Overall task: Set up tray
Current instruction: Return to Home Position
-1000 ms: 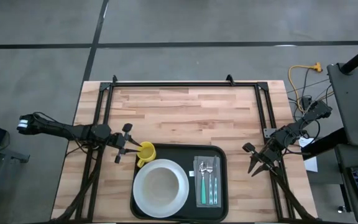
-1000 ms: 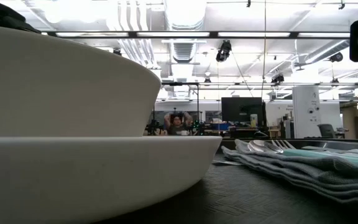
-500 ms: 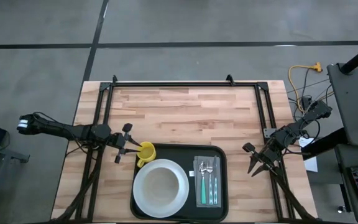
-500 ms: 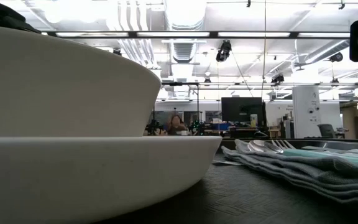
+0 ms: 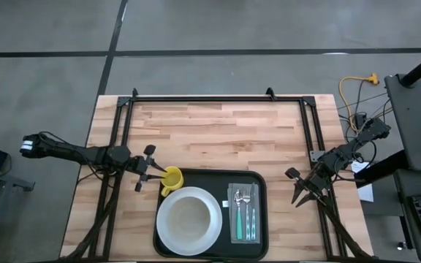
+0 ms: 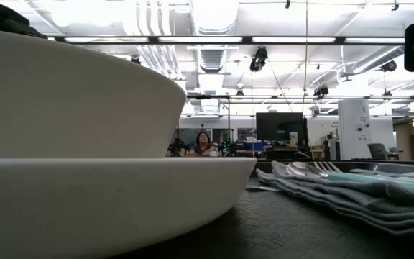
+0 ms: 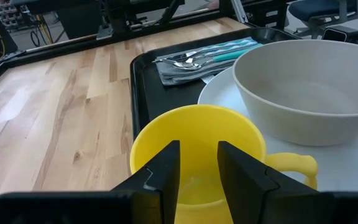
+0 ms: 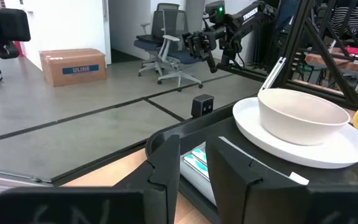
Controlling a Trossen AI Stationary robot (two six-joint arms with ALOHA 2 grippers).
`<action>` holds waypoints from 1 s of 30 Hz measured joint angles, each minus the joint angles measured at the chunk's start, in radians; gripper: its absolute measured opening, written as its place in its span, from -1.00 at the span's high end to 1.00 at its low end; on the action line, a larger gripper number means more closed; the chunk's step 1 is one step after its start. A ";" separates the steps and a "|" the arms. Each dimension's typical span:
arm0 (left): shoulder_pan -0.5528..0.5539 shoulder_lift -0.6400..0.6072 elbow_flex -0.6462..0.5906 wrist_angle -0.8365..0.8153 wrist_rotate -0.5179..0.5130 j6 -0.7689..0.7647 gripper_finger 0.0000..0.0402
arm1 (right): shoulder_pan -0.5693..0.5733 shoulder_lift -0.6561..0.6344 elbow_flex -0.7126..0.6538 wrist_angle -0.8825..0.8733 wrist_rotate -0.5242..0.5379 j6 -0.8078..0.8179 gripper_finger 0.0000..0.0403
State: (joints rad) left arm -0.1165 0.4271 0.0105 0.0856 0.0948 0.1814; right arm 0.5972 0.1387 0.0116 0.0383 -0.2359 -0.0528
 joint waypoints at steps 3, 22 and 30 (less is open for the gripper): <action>0.000 0.000 0.000 0.000 0.000 0.000 0.53 | 0.000 0.000 0.000 0.000 0.000 0.000 0.66; 0.000 0.000 0.000 0.000 0.000 0.000 0.53 | 0.000 0.000 0.000 0.000 0.000 0.000 0.58; 0.000 0.000 0.000 0.000 0.000 0.000 0.53 | 0.000 0.000 0.000 0.000 0.000 0.000 0.65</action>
State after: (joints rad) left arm -0.1162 0.4271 0.0105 0.0856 0.0948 0.1814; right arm 0.5976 0.1387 0.0116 0.0383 -0.2359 -0.0528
